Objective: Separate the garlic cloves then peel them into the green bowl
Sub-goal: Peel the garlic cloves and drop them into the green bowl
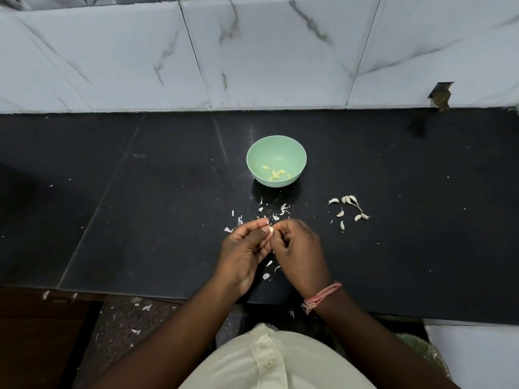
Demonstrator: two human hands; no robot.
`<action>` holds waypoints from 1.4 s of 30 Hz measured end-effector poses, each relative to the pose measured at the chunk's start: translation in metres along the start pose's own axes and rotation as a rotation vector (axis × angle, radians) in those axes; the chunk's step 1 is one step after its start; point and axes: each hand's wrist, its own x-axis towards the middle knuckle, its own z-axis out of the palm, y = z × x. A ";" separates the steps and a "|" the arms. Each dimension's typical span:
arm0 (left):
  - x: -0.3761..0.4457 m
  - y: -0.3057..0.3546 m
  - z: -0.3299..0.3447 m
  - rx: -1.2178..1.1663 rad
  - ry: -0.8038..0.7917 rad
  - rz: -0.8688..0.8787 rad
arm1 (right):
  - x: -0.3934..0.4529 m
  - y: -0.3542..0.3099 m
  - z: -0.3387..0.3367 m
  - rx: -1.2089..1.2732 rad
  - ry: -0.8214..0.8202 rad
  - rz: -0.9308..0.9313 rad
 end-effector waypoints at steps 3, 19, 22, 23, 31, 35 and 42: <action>0.002 0.000 0.002 -0.015 -0.026 0.003 | 0.001 0.001 0.001 -0.002 0.018 -0.003; -0.001 0.002 0.003 -0.066 -0.018 0.081 | 0.005 0.009 0.002 0.231 -0.017 0.143; -0.002 0.001 0.003 -0.023 -0.027 0.093 | 0.005 0.007 -0.003 0.226 0.001 0.119; -0.003 0.001 0.003 0.000 -0.019 0.098 | 0.004 0.006 -0.004 0.221 0.005 0.107; -0.003 -0.004 0.003 0.037 0.051 0.079 | 0.001 0.006 0.001 0.117 -0.016 0.019; -0.003 -0.003 0.002 -0.021 0.040 0.070 | 0.003 0.003 0.001 0.084 -0.030 0.014; 0.000 -0.004 0.000 -0.008 0.029 0.090 | 0.008 0.006 0.000 0.080 -0.103 0.006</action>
